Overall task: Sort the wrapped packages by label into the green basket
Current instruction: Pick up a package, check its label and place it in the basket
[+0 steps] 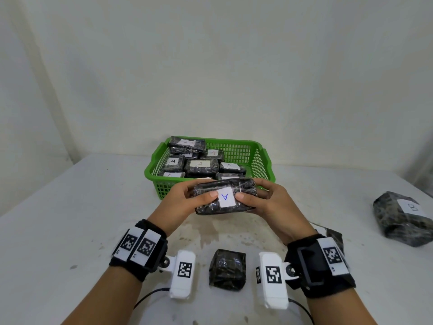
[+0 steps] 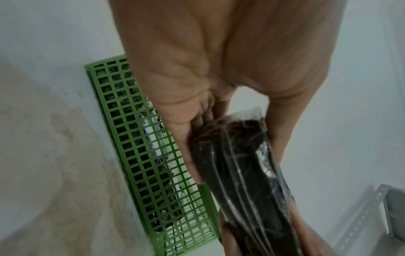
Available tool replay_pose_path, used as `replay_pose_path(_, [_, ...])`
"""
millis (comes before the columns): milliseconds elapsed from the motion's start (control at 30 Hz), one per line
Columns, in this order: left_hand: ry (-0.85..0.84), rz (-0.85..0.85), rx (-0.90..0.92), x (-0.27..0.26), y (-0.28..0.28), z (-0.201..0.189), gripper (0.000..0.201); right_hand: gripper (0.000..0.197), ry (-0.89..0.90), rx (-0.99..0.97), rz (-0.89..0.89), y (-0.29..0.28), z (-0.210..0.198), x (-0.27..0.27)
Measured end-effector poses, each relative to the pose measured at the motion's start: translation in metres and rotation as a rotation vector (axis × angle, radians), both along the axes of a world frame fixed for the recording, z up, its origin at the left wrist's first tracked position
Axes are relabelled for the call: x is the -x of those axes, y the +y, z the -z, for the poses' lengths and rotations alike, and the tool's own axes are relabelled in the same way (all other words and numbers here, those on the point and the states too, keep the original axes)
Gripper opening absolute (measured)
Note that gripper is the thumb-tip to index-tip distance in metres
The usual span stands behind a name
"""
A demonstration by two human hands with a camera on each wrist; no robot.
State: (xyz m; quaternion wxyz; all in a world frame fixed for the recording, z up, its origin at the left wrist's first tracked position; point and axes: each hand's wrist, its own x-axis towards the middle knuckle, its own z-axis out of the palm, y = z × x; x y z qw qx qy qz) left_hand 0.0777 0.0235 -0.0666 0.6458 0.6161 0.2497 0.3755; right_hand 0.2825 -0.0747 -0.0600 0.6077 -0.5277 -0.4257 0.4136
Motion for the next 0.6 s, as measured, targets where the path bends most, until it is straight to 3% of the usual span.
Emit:
replay_pose_path(367, [0.074, 0.001, -0.204, 0.0017, -0.0048, -0.0047, 0.045, 0.060, -0.060, -0.047, 0.052, -0.0008, -0.0013, 0.0042])
replay_pose_path(467, [0.032, -0.002, -0.230, 0.0038, -0.0018, -0.0041, 0.053, 0.071, -0.040, -0.002, 0.004, 0.0004, -0.0007, 0.0025])
replay_pose_path(600, [0.043, -0.010, -0.329, 0.0047, 0.0001, -0.0026, 0.059, 0.062, 0.038, 0.060, -0.122, -0.0040, -0.0047, 0.0050])
